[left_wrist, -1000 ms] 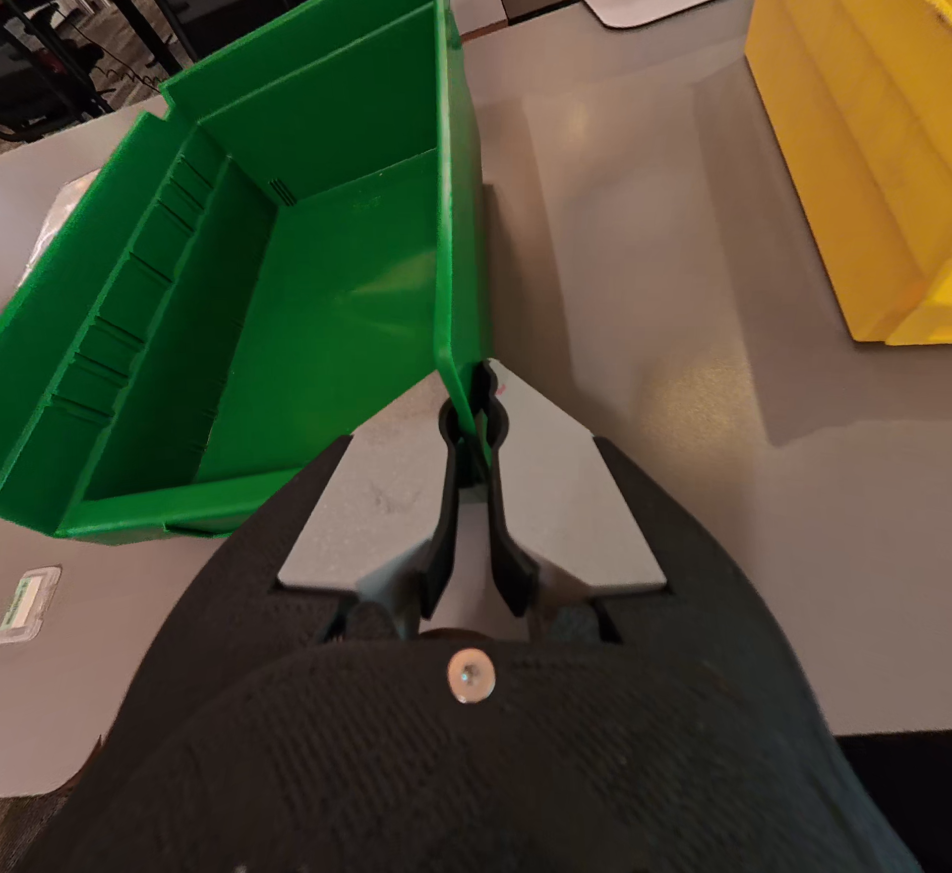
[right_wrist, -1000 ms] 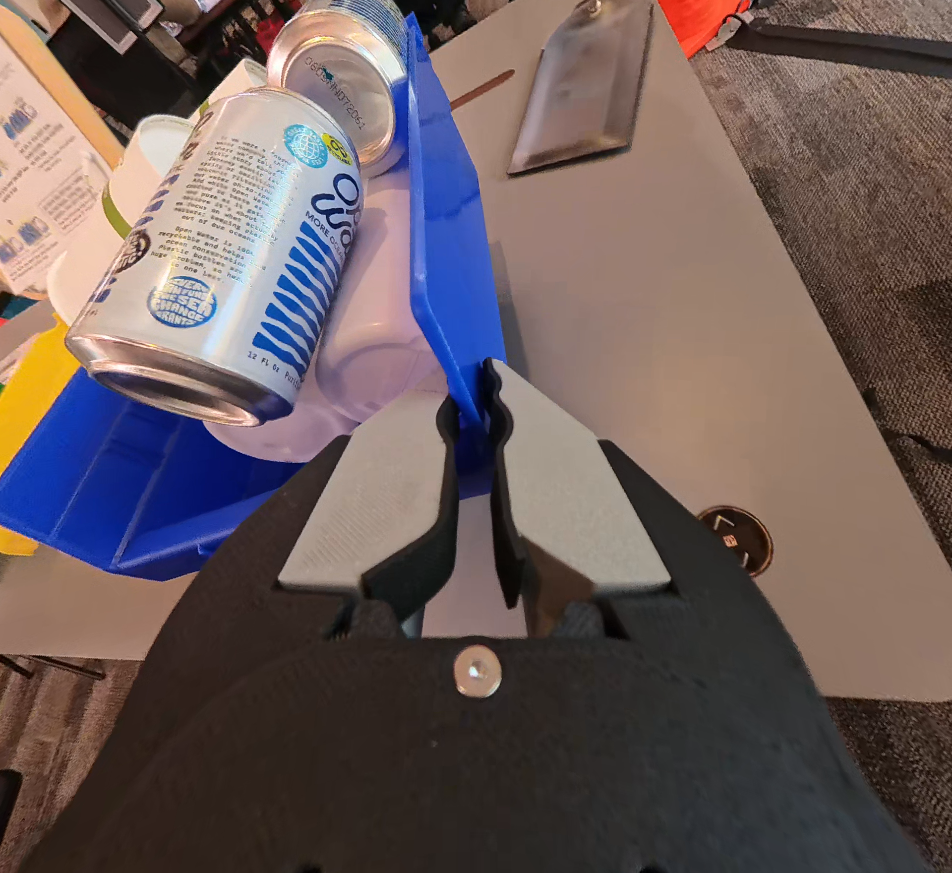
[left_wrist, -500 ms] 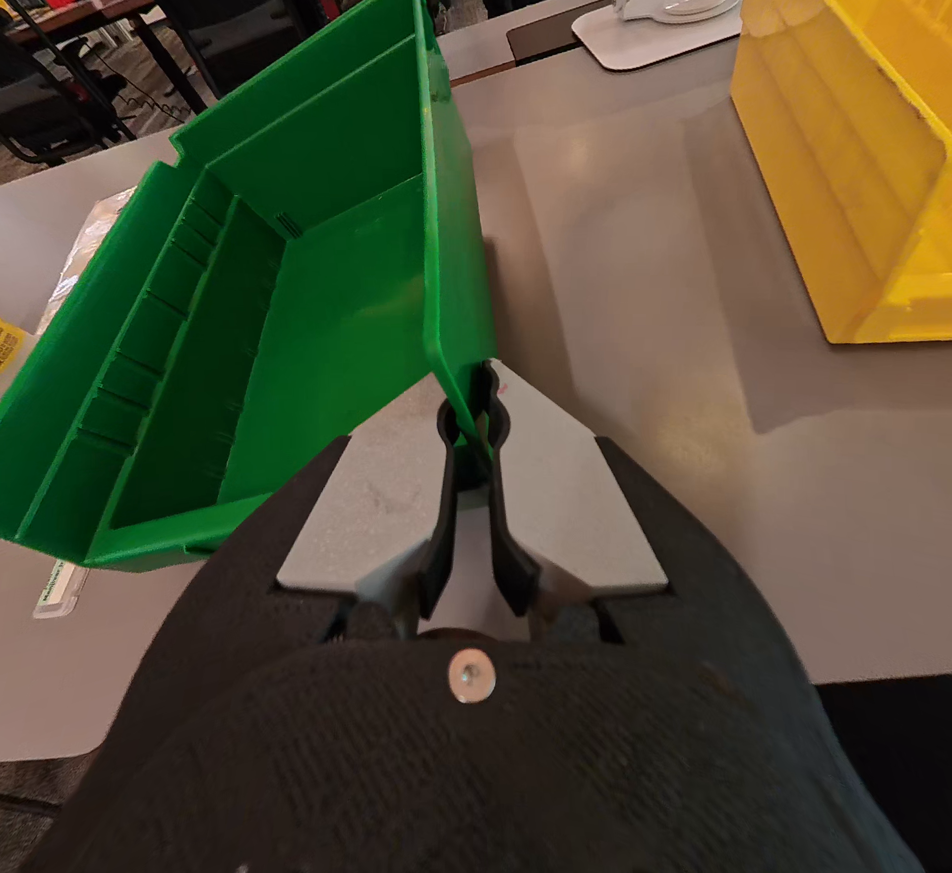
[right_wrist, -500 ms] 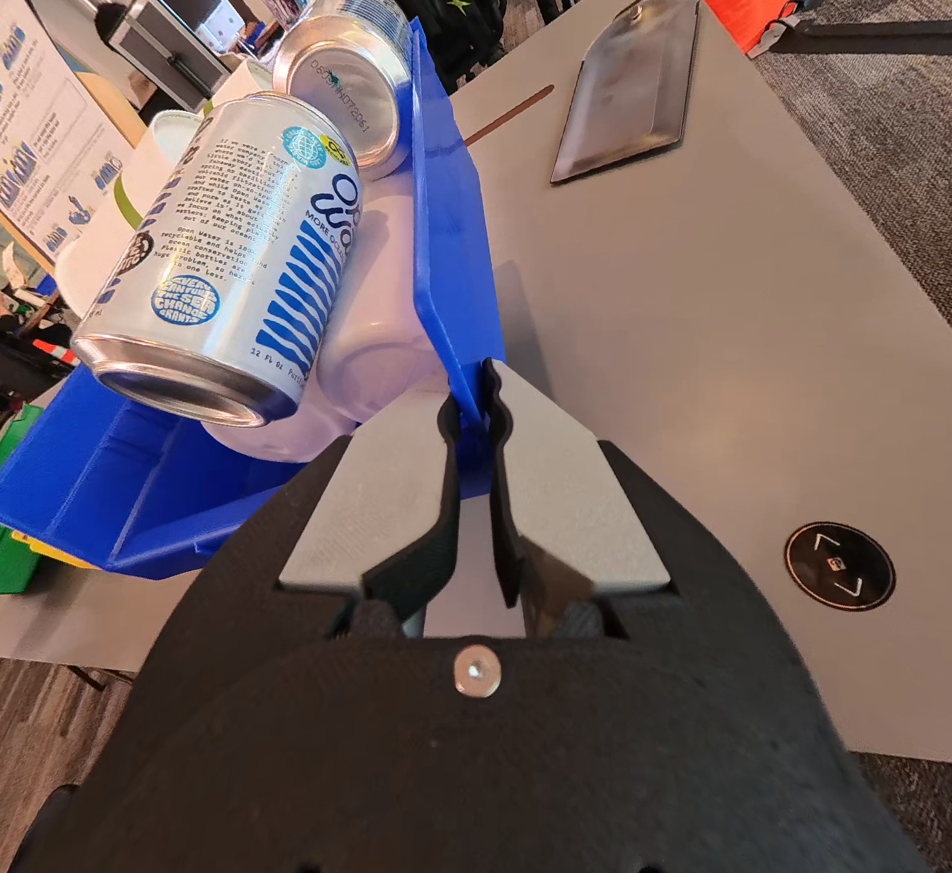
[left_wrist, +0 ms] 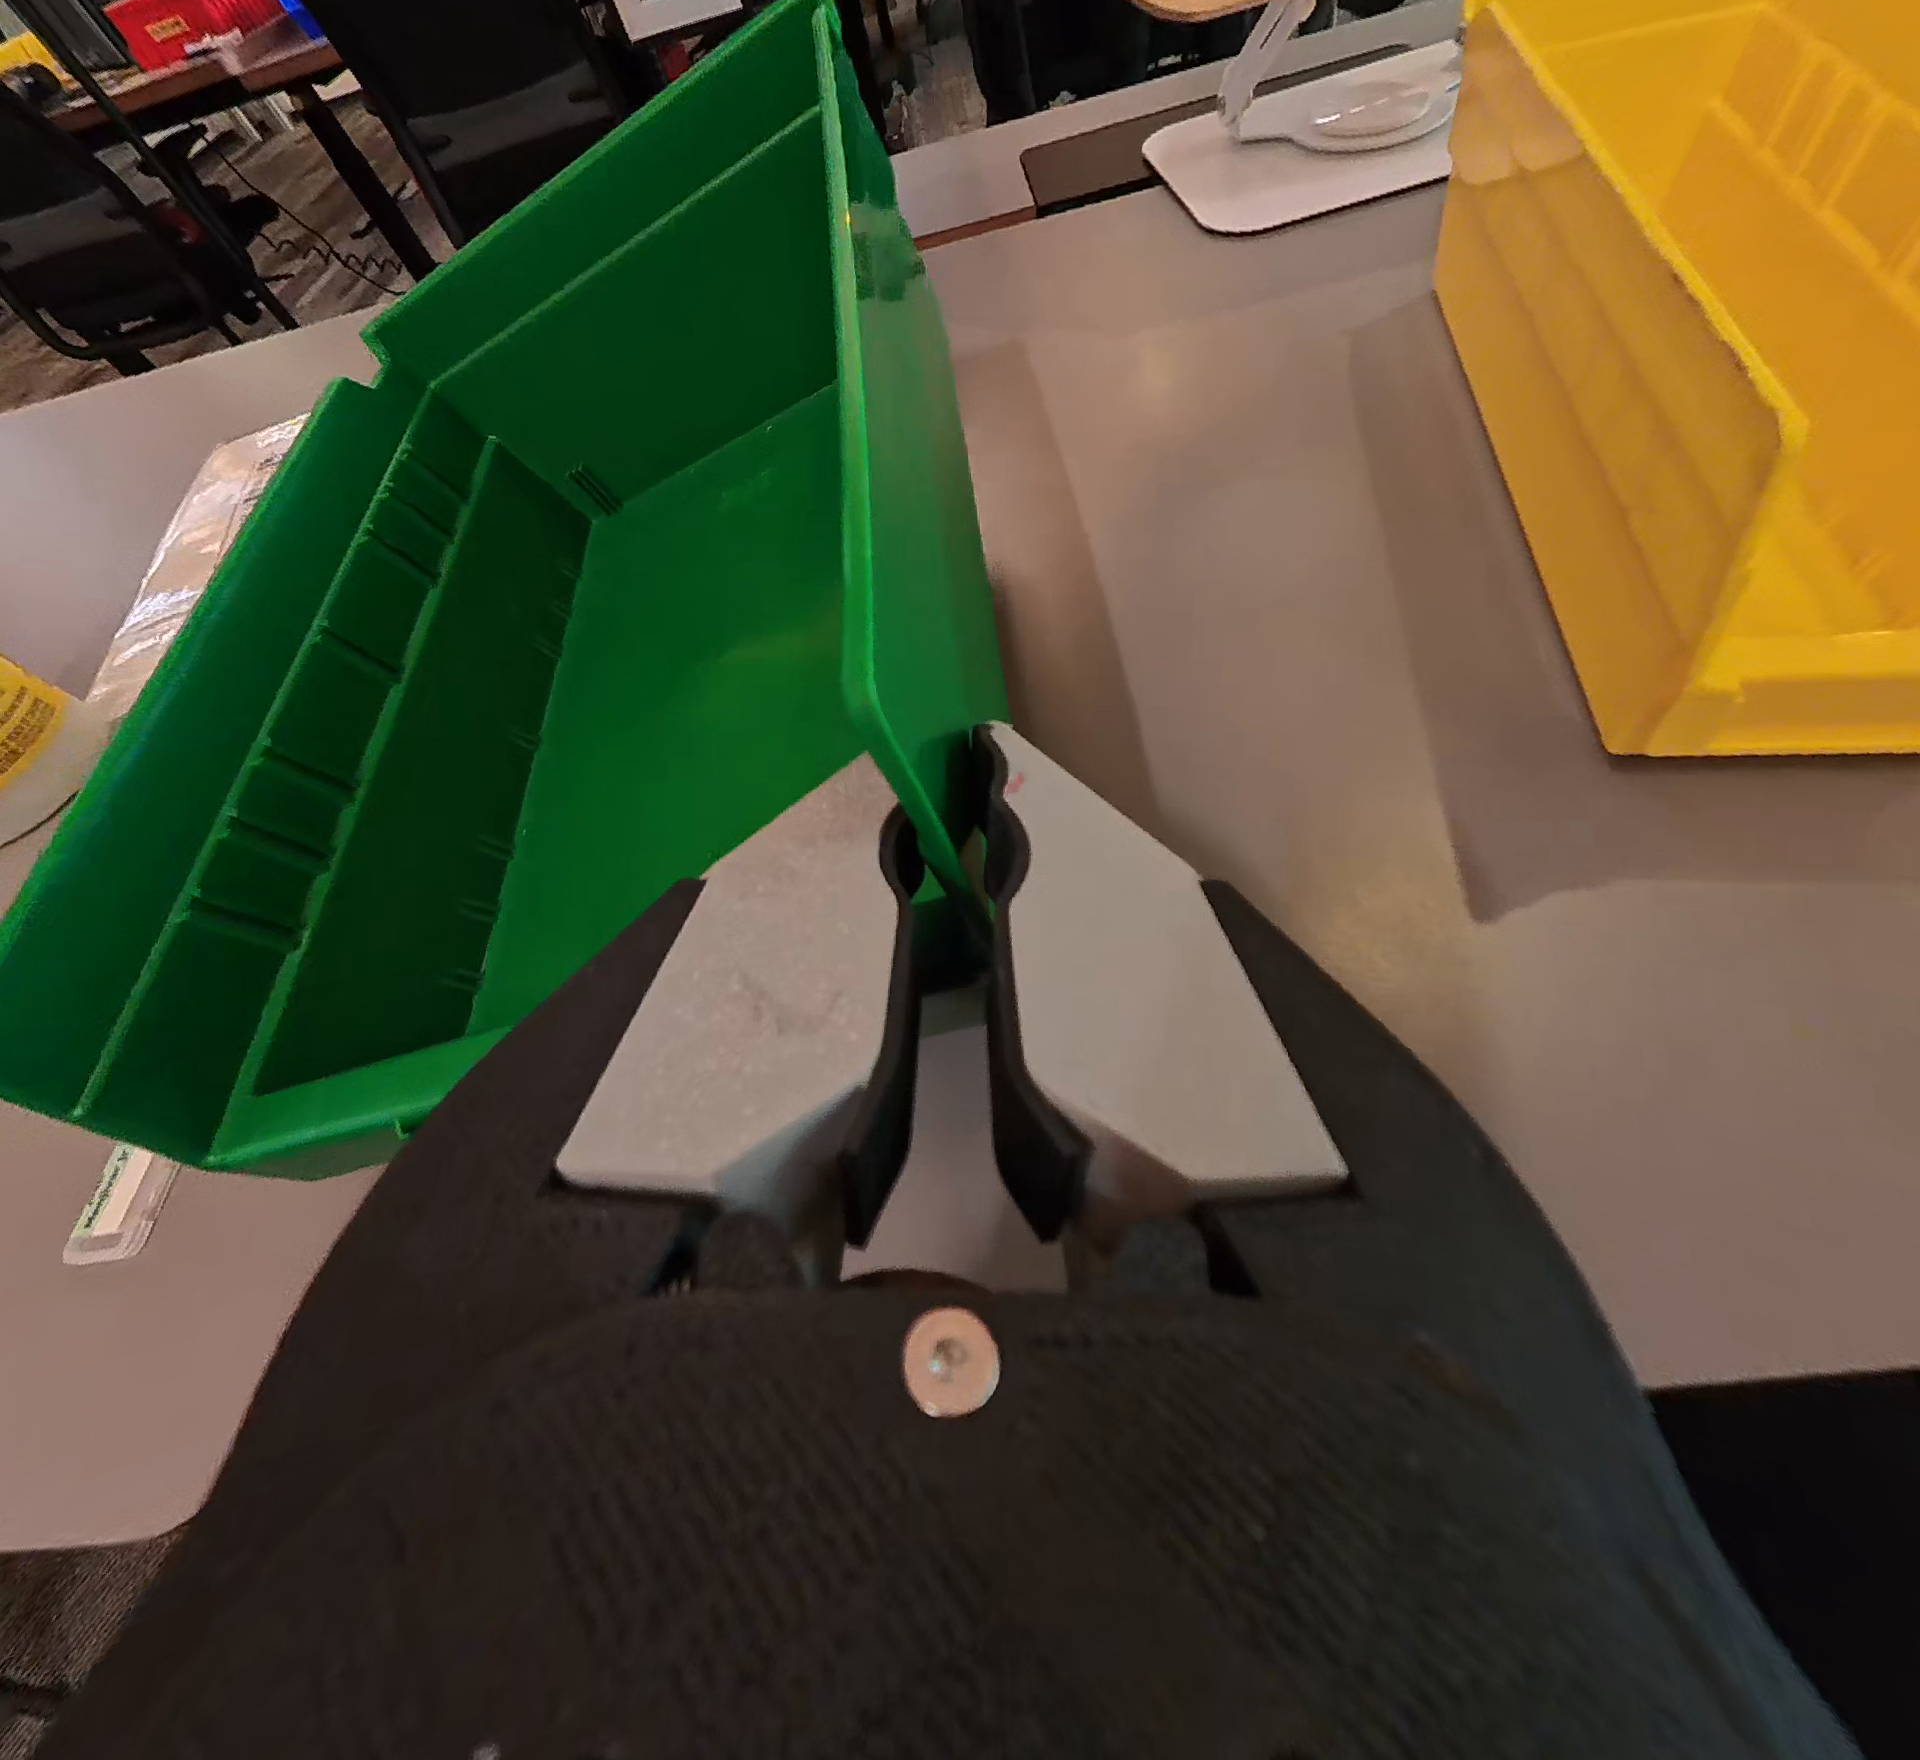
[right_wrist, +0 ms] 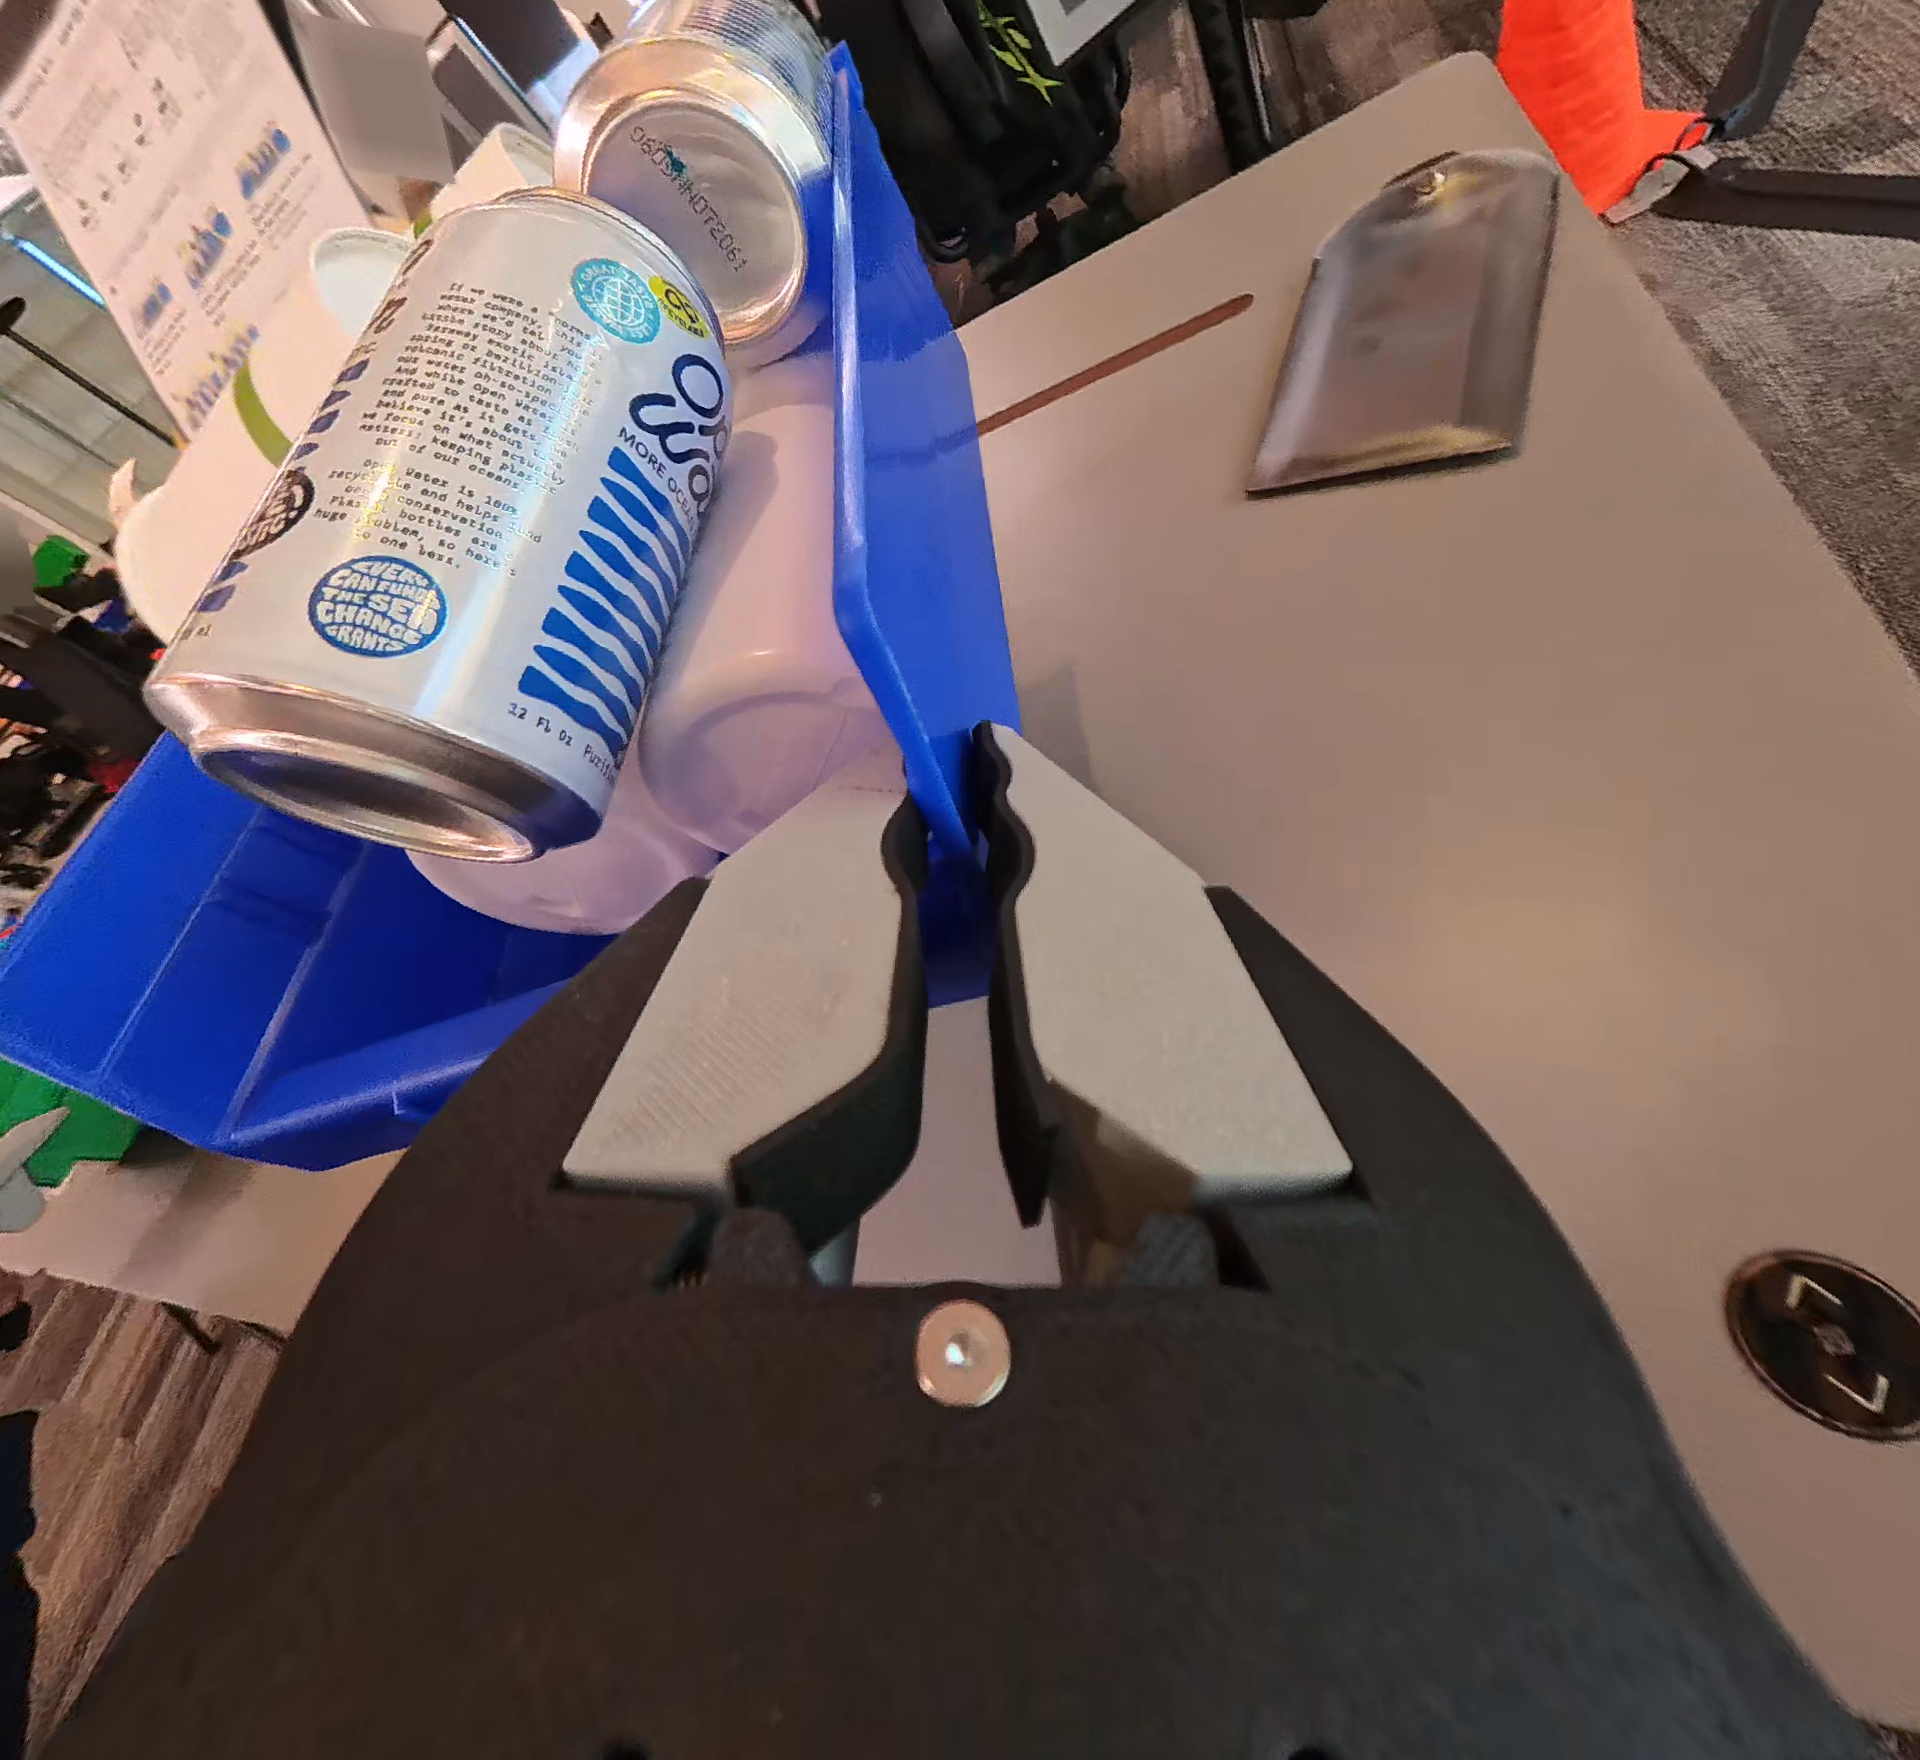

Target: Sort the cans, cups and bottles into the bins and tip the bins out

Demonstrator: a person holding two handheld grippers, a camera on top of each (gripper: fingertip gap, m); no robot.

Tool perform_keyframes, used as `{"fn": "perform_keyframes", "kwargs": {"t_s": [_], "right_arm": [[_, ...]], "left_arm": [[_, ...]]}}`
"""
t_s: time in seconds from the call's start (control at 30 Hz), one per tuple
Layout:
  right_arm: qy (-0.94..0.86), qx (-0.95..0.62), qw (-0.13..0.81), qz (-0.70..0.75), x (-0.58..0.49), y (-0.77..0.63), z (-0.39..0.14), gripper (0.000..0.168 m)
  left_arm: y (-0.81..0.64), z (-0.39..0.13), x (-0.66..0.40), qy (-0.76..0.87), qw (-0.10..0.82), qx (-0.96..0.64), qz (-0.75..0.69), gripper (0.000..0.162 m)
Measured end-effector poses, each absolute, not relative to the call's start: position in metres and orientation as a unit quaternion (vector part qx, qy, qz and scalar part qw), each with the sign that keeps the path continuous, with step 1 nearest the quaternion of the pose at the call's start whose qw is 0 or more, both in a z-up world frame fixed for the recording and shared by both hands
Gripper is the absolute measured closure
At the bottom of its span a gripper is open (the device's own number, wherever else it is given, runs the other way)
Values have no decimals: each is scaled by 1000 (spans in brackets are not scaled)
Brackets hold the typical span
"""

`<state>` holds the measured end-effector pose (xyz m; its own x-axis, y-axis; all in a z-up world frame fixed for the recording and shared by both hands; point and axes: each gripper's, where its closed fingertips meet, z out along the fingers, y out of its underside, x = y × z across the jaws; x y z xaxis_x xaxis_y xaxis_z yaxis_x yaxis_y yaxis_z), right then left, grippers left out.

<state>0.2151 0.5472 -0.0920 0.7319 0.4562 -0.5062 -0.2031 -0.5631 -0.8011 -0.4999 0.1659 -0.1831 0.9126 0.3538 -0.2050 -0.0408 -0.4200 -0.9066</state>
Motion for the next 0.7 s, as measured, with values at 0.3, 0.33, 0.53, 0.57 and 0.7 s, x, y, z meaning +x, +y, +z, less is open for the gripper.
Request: {"fn": "perform_keyframes", "kwargs": {"t_s": [0.3,0.33,0.53,0.57,0.7], "right_arm": [[-120,-790,455,394,145,535,-66,165],[-125,-787,454,398,135,533,-63,165],[-156,-774,443,425,71,518,-47,165],[-161,-772,440,430,59,514,-45,165],[-183,-763,428,448,5,497,-36,165]], "left_arm": [[141,-162,-492,-94,545,-809,197,158],[136,-158,-492,-94,547,-808,200,158],[111,-140,-488,-89,554,-798,218,158],[107,-137,-488,-89,557,-796,219,158],[89,-127,-489,-85,564,-789,228,158]]}}
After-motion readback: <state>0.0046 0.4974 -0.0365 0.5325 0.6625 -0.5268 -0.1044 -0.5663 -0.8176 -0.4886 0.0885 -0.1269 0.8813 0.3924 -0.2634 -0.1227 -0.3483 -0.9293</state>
